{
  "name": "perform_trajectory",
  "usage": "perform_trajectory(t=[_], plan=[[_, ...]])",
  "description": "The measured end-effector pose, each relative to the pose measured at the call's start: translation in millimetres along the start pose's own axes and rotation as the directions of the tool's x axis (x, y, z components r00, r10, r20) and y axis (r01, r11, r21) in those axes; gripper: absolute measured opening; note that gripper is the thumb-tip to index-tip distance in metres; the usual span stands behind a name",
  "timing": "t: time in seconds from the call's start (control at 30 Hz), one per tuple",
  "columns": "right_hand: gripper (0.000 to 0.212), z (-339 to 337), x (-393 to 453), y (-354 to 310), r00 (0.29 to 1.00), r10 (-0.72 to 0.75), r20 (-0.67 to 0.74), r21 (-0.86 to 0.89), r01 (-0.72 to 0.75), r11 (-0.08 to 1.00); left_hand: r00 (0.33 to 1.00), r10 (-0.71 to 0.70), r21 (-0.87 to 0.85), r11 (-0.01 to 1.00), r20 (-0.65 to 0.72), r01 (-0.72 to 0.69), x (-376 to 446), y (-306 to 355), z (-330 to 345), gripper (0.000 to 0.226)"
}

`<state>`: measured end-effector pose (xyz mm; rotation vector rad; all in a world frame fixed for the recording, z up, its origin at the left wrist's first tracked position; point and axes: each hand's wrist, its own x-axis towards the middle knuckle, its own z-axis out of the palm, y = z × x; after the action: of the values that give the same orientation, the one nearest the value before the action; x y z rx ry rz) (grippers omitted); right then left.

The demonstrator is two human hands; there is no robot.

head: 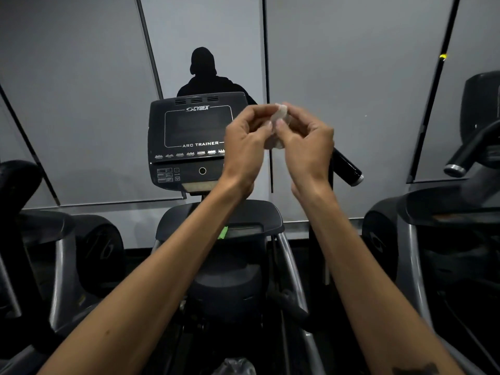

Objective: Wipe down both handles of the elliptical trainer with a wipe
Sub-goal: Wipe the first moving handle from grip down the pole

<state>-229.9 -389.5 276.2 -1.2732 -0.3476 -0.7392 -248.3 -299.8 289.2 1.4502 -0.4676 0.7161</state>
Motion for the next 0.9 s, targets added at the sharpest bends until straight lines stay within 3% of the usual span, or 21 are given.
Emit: perform_trajectory(t=[0.1,0.27,0.33,0.4,0.5,0.63,0.7,0.8,0.9], plan=[[0.029,-23,16,-5,1.0,-0.007,0.004,0.031,0.007,0.999,0.995,0.071,0.077,0.994,0.065,-0.076,2,-3,25,0.033],[0.026,-61,32,6,0.997,-0.053,0.052,0.033,0.052,0.998,0.971,0.187,0.246,0.944,0.152,-0.22,9,-14,53,0.006],[0.026,-75,36,17,0.997,-0.059,0.05,0.049,0.057,0.997,0.951,0.214,0.362,0.888,0.223,-0.285,11,-17,61,0.008],[0.024,-88,41,29,0.999,-0.047,0.012,0.074,0.046,0.996,0.914,0.226,0.469,0.801,0.336,-0.371,14,-17,68,0.017],[0.019,-112,53,48,0.993,-0.044,-0.112,0.045,0.049,0.998,0.852,0.121,0.624,0.629,0.51,-0.463,23,-15,80,0.031],[0.013,-141,59,90,0.936,0.054,-0.349,0.015,-0.052,0.999,0.789,-0.063,0.716,0.468,0.611,-0.517,37,-16,101,0.029],[0.01,-148,60,112,0.893,0.068,-0.444,-0.093,-0.122,0.988,0.762,-0.132,0.752,0.333,0.634,-0.569,40,-21,114,0.03],[0.016,-149,70,131,0.912,0.027,-0.41,-0.257,-0.144,0.956,0.733,-0.197,0.759,0.127,0.651,-0.639,43,-30,131,0.029],[0.017,-142,79,143,0.957,-0.112,-0.269,-0.475,-0.03,0.879,0.729,-0.229,0.754,0.035,0.645,-0.656,51,-37,141,0.031]])
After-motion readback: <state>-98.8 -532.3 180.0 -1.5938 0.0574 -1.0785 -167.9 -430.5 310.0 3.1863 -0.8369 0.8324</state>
